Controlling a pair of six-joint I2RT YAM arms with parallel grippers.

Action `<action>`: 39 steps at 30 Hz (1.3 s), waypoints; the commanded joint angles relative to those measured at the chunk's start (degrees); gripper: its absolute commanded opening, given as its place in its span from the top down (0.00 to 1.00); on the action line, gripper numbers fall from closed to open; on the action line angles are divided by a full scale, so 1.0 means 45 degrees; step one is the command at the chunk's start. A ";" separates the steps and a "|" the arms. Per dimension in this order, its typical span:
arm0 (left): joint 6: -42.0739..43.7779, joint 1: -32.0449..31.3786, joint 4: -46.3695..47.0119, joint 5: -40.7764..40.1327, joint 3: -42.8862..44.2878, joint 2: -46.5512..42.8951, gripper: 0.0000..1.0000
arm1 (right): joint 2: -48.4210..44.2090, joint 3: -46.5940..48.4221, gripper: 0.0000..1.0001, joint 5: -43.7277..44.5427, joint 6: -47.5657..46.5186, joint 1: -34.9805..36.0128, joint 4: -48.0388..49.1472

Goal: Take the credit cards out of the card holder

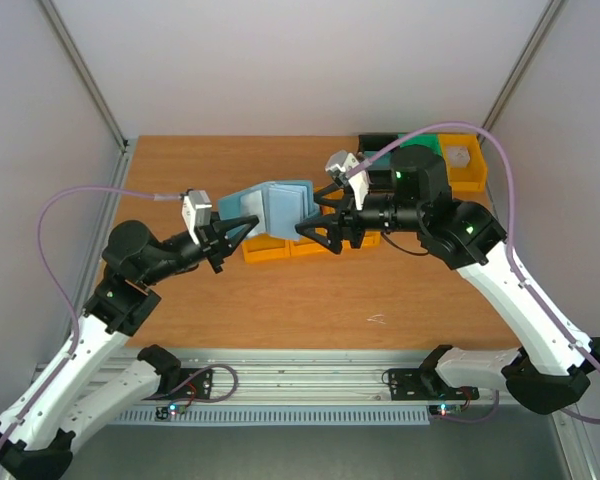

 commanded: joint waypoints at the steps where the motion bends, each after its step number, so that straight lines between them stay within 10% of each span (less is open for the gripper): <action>1: 0.0147 0.0065 0.1071 0.0788 0.0581 0.0093 1.00 | -0.0241 0.0547 0.16 0.0017 -0.0847 -0.0210 0.0235; 15: 0.0684 0.0065 0.1910 0.1260 0.0415 0.0220 1.00 | 0.0683 0.1673 0.36 -0.1510 -0.0334 -0.1547 -0.1371; 39: 0.0038 0.0066 0.1762 0.0664 0.0402 0.0280 1.00 | 0.0274 0.1510 0.23 -0.1332 -0.0990 -0.0182 -0.2204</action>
